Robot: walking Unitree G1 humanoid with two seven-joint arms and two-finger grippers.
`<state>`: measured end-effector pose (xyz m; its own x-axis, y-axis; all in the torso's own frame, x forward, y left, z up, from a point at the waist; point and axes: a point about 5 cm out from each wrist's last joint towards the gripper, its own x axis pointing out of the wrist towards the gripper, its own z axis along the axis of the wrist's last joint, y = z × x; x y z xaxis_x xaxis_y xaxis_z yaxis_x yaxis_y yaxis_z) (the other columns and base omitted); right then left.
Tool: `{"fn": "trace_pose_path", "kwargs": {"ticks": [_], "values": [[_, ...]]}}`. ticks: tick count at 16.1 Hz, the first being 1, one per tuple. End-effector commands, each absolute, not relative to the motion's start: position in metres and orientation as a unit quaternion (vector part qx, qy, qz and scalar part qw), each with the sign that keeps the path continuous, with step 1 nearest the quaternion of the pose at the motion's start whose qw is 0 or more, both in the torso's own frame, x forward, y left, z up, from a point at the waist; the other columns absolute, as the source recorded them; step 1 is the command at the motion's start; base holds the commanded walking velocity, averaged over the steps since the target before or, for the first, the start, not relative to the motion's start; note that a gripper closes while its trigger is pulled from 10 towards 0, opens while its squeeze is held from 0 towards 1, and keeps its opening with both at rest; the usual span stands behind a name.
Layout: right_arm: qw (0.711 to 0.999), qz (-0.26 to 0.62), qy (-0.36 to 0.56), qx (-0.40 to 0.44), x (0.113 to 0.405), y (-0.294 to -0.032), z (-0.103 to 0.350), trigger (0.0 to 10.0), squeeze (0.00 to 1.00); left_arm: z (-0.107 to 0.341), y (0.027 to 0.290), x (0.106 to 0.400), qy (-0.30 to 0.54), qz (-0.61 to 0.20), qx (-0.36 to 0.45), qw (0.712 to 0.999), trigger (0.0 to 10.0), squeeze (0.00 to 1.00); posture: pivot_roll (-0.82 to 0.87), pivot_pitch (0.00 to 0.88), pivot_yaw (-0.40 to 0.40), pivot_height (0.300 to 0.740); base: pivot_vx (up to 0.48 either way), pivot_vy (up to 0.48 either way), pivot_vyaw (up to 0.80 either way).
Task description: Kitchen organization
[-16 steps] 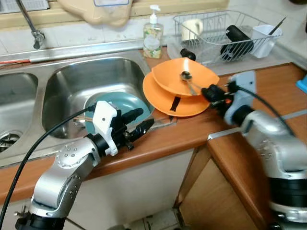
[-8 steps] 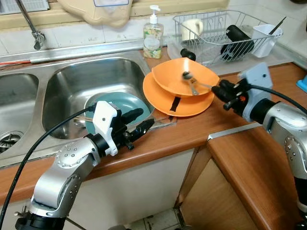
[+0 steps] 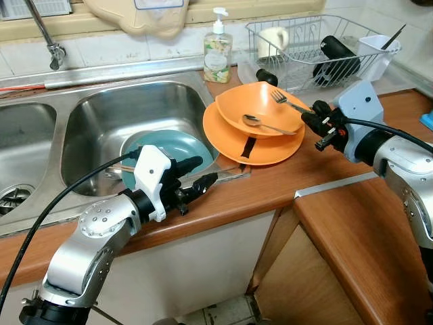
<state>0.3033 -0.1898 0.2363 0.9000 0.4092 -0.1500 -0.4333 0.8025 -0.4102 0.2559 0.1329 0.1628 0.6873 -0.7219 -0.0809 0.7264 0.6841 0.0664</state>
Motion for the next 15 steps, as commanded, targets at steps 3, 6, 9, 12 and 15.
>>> {"fn": "trace_pose_path", "kwargs": {"ticks": [3, 6, 9, 12, 15], "values": [[0.952, 0.261, -0.028, -0.155, 0.301, -0.177, 0.259, 10.0, 0.00, 0.185, 0.127, 0.273, -0.050, -0.377, 0.130, 0.916, 10.0, 0.00, -0.09, 0.000, 0.030, 0.740, 0.000, 0.000, 0.00], [0.937, 0.317, -0.032, -0.141, 0.294, -0.163, 0.261, 10.0, 0.00, 0.203, 0.119, 0.285, -0.110, -0.372, 0.179, 0.904, 10.0, 0.00, -0.09, 0.000, 0.023, 0.740, 0.000, 0.000, 0.00], [0.921, 0.361, -0.020, -0.146, 0.286, -0.154, 0.259, 10.0, 0.00, 0.210, 0.106, 0.293, -0.149, -0.382, 0.230, 0.883, 10.0, 0.00, -0.10, 0.000, 0.015, 0.740, 0.000, 0.000, 0.00], [0.905, 0.398, -0.012, -0.149, 0.281, -0.145, 0.260, 10.0, 0.00, 0.214, 0.100, 0.303, -0.186, -0.376, 0.289, 0.860, 10.0, 0.00, -0.10, 0.000, 0.012, 0.740, 0.000, 0.000, 0.00], [0.897, 0.416, -0.012, -0.149, 0.278, -0.138, 0.261, 10.0, 0.00, 0.220, 0.098, 0.309, -0.214, -0.372, 0.306, 0.850, 4.0, 0.00, -0.10, 0.000, 0.019, 0.740, 0.000, 0.000, 0.00]]}}
